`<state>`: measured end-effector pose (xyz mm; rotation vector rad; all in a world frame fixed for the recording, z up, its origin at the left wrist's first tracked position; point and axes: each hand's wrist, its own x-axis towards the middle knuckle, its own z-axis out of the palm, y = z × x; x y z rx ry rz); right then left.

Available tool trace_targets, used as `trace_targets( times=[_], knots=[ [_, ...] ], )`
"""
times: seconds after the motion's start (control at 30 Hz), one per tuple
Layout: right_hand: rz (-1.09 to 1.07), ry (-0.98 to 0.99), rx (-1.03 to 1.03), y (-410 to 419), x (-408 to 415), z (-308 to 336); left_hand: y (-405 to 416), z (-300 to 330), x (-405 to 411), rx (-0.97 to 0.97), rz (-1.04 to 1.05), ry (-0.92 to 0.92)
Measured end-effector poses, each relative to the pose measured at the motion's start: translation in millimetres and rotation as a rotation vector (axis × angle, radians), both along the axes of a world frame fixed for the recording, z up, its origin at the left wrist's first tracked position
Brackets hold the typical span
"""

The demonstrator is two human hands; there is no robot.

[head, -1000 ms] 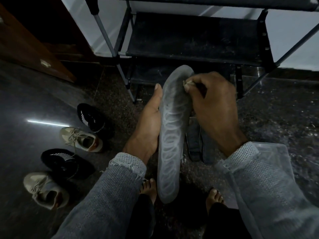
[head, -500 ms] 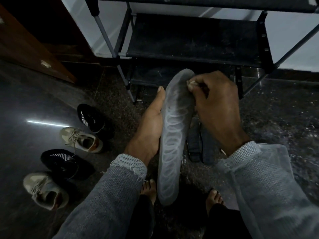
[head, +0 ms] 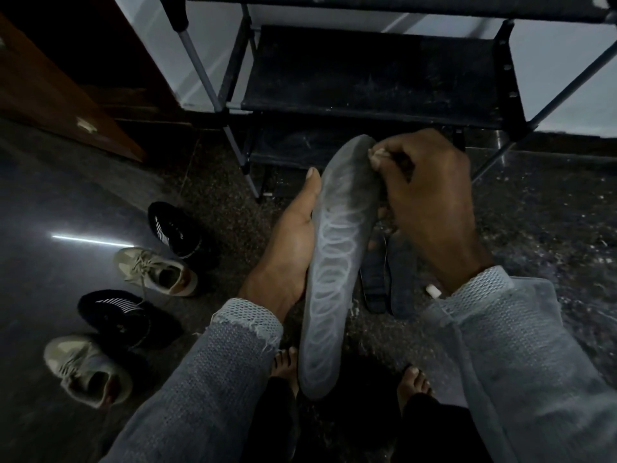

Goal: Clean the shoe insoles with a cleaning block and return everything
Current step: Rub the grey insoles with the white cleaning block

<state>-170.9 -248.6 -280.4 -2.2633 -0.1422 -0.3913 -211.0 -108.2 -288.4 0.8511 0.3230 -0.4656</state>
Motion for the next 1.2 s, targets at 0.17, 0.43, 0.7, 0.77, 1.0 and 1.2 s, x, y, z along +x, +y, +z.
trace_targets(
  times=[0.17,0.43,0.7,0.77,1.0,1.2],
  knots=[
    [0.274,0.059,-0.064,20,-9,5,5,2,2,-0.055,0.045,0.000],
    [0.092,0.016,-0.051,0,-1,-3,5,0,2,0.032,0.034,-0.015],
    [0.382,0.059,-0.204,15,-9,-1,15,0,4,-0.066,0.113,-0.017],
    [0.249,0.013,-0.170,10,-8,-1,13,0,4,-0.047,0.100,-0.019],
    [0.371,0.068,-0.148,28,-19,1,17,0,4,-0.149,0.093,0.002],
    [0.182,0.021,-0.129,22,-17,1,14,4,3,-0.138,0.083,-0.004]
  ],
)
